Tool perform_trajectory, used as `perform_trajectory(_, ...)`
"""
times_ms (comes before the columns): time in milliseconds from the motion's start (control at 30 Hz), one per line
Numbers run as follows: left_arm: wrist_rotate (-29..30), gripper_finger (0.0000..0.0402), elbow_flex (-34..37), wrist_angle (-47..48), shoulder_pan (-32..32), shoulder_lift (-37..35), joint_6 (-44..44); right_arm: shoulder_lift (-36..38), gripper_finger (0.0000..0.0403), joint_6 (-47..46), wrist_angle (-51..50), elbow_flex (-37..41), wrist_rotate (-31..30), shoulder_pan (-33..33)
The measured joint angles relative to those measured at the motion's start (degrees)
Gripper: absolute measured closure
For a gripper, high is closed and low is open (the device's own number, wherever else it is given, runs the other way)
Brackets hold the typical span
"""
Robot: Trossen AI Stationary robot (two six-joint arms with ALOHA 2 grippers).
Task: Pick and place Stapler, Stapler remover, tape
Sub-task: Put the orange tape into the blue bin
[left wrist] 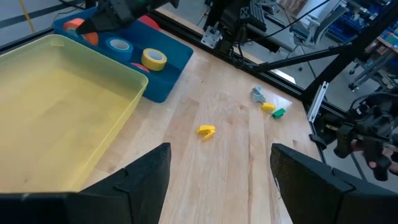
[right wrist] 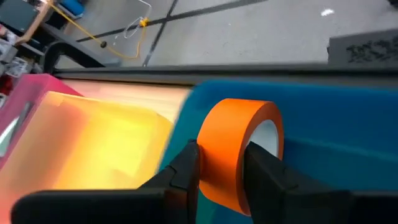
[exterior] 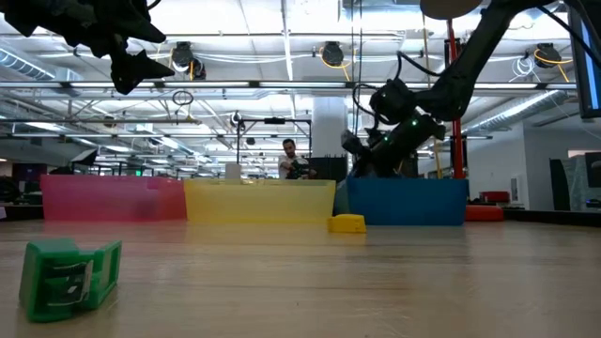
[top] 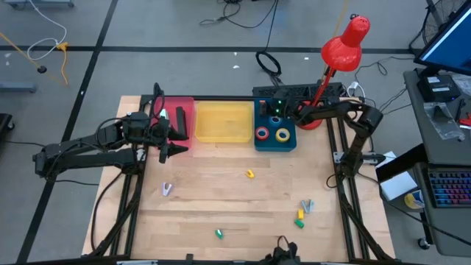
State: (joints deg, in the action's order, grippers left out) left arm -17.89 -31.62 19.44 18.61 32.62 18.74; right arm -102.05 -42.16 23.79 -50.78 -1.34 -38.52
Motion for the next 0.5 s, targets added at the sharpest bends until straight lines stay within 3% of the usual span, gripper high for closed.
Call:
perform_trajectory(267, 0.0, 0.0128, 0.0, 0.0, 0.0, 0.0, 0.0, 5.8, 0.0315, 6.6, -9.3, 0.0, -0.6, 0.8)
perform_trajectory(500, 0.0, 0.0128, 0.0, 0.0, 0.0, 0.0, 0.0, 8.2, 0.0314, 18.1, -14.0, -0.2, -5.8, 5.3)
